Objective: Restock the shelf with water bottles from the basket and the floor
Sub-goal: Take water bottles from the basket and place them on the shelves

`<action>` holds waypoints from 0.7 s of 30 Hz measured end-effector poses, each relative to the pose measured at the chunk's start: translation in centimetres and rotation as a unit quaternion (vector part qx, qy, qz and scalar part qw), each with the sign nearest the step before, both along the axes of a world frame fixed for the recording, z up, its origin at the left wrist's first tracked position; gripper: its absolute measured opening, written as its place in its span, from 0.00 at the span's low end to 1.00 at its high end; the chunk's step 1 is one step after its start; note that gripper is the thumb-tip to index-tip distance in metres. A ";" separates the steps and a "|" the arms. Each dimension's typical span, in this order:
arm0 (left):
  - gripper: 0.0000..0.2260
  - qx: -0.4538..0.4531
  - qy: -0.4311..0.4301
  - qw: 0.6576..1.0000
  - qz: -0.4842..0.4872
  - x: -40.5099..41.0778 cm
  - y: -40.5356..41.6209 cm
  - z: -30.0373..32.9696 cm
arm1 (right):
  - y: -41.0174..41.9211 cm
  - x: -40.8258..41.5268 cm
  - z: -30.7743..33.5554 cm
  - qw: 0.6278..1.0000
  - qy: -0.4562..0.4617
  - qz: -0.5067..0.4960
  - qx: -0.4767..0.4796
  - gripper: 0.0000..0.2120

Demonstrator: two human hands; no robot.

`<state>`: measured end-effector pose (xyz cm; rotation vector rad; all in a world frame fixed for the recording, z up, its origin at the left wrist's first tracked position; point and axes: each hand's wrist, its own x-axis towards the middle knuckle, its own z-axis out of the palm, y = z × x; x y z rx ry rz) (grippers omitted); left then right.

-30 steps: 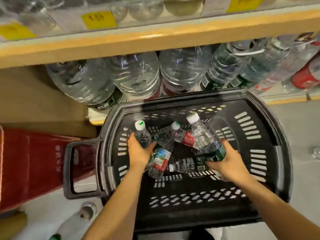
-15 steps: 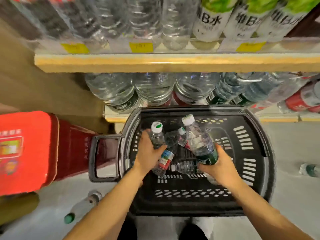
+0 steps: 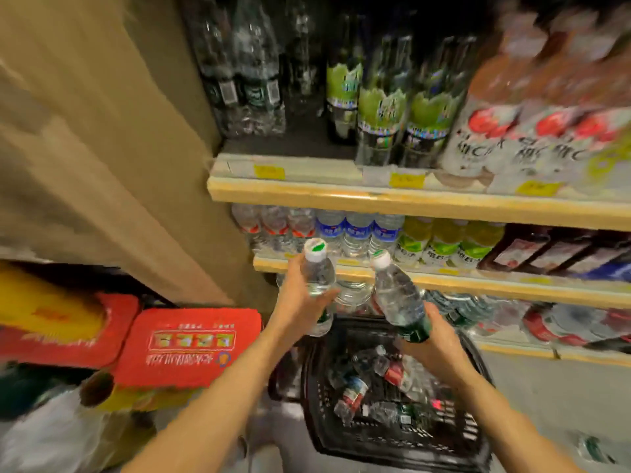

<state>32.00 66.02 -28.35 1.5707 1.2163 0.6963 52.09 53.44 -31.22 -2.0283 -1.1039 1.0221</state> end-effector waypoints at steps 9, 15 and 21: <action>0.22 0.130 -0.075 0.987 0.051 -3.7 3.9 14.5 | 8.3 -2.9 16.4 0.980 -0.006 0.047 0.191 0.31; 0.25 0.178 -0.090 0.972 0.126 -8.6 6.8 15.9 | 15.5 -6.2 20.6 0.939 -0.145 0.080 0.302 0.36; 0.23 0.175 -0.045 0.978 0.100 -13.5 7.3 13.4 | 23.6 -12.2 19.7 0.935 -0.099 0.116 0.321 0.35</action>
